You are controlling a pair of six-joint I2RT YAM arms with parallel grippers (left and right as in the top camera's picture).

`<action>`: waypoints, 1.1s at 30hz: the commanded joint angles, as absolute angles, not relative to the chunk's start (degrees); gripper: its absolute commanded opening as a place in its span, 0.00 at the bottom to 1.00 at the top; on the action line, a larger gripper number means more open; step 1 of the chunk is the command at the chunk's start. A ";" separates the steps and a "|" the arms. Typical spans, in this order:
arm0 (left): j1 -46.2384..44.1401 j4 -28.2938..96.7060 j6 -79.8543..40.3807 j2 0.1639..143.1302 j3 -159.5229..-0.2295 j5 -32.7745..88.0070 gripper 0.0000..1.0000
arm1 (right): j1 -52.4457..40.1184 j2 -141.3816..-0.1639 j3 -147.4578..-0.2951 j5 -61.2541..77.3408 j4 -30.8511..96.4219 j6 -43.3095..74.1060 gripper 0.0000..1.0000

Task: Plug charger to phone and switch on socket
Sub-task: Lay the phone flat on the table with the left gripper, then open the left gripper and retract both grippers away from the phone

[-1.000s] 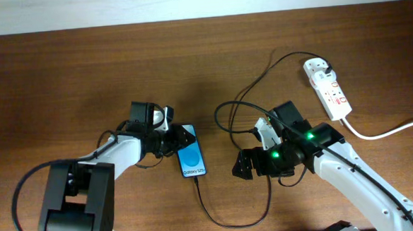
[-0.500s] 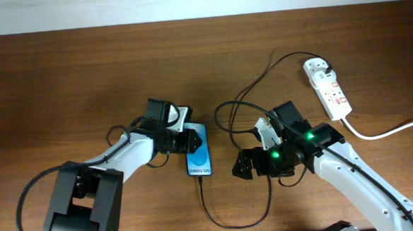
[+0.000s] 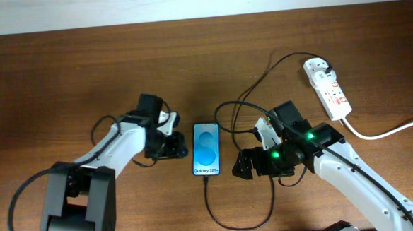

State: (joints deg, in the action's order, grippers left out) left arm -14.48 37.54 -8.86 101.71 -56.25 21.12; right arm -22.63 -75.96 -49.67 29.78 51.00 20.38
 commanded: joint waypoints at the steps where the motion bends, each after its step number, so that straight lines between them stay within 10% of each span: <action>1: -13.10 45.58 -9.15 93.08 -61.21 12.08 0.59 | -22.46 -75.75 -49.80 29.26 50.96 19.92 0.98; 18: -13.06 64.20 -14.13 34.72 -61.54 -6.87 0.82 | -22.46 -75.75 -49.80 29.26 50.96 19.92 0.98; 20: -13.06 66.70 -14.11 29.36 -61.54 -6.92 0.99 | -22.46 -75.75 -49.80 29.26 50.96 19.92 0.98; 33: -13.06 77.01 -14.11 28.53 -61.54 -6.92 0.99 | -22.28 -50.02 -49.80 29.26 50.96 19.92 0.98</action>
